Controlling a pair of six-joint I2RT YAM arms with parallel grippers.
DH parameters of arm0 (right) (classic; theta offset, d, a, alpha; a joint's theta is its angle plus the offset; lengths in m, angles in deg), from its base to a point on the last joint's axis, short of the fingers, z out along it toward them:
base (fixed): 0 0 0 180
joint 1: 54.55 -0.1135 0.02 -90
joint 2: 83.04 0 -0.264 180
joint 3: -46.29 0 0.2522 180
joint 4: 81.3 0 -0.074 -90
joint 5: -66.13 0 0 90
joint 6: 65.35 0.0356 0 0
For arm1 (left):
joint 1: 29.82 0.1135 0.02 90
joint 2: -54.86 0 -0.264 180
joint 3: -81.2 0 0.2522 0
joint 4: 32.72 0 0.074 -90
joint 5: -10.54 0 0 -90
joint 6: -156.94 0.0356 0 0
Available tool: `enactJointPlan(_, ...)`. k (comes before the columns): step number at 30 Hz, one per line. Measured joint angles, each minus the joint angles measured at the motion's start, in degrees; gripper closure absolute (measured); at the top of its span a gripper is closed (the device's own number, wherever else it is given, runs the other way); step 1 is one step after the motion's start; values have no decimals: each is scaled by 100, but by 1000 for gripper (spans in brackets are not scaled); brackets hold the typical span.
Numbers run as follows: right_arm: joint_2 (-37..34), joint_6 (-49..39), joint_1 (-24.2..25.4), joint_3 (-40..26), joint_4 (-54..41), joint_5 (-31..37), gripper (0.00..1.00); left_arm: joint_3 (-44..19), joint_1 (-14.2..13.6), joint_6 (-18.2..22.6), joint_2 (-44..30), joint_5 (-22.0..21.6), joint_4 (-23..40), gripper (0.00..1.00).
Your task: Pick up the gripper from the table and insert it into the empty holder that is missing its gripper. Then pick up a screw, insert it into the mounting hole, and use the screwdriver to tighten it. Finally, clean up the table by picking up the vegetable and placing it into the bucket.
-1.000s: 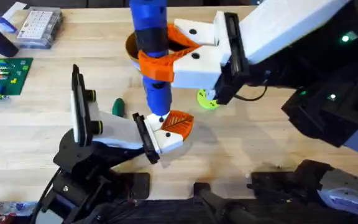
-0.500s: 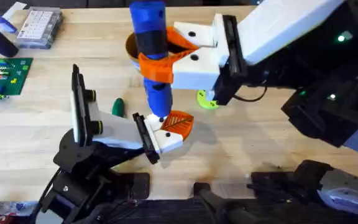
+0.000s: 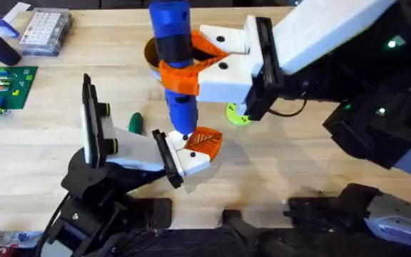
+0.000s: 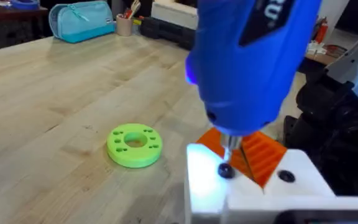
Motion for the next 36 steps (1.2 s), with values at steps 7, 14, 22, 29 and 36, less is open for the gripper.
enactJointPlan(7, 0, 0, -96, 0, 72, 158, 966, 0, 0, 0, 0, 1, 0, 985)
enactJointPlan(14, 0, 0, -111, 0, 51, 206, 966, 0, 0, 0, 0, 1, 0, 985)
enactJointPlan(22, -25, 0, -111, 0, -50, 211, 966, 0, 0, 1, 0, 1, 0, 985)
enactJointPlan(29, -42, 0, -111, 0, -76, 212, 966, 0, 0, 1, 0, 1, 0, 985)
enactJointPlan(36, -97, 2, -111, -8, -125, 230, 966, 0, 0, -1, 0, 0, 2, 985)
